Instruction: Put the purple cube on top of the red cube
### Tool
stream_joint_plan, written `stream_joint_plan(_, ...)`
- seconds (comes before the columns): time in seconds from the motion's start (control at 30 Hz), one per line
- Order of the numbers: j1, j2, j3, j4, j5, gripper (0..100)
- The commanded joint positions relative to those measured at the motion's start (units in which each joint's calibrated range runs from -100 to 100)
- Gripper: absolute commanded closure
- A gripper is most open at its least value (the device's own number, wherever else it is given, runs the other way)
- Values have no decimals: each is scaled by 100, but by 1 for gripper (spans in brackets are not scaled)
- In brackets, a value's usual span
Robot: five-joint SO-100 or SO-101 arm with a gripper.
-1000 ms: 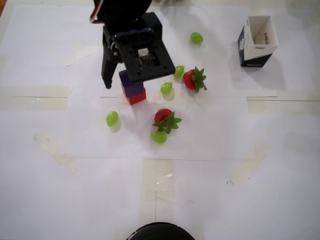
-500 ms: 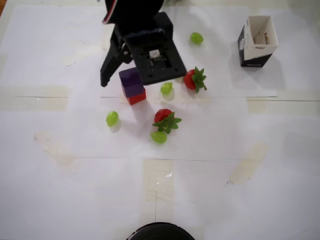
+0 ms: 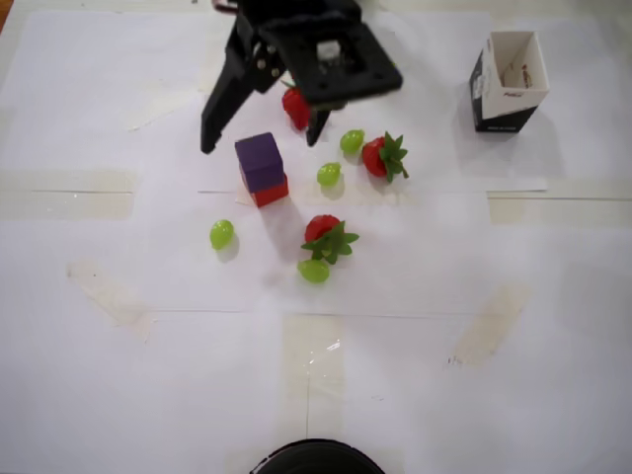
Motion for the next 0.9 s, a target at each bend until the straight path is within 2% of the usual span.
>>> stream_joint_plan(0.0,12,-1758,170,332,-39,64)
stream_joint_plan(0.13,-76,-3039,770,601,-269,70)
stream_joint_plan(0.53,-576,-6745,2888,1492,-762,98)
stream_joint_plan(0.73,-900,-8465,4015,1688,-957,100)
stream_joint_plan(0.87,-731,-9428,4415,2072,-913,100)
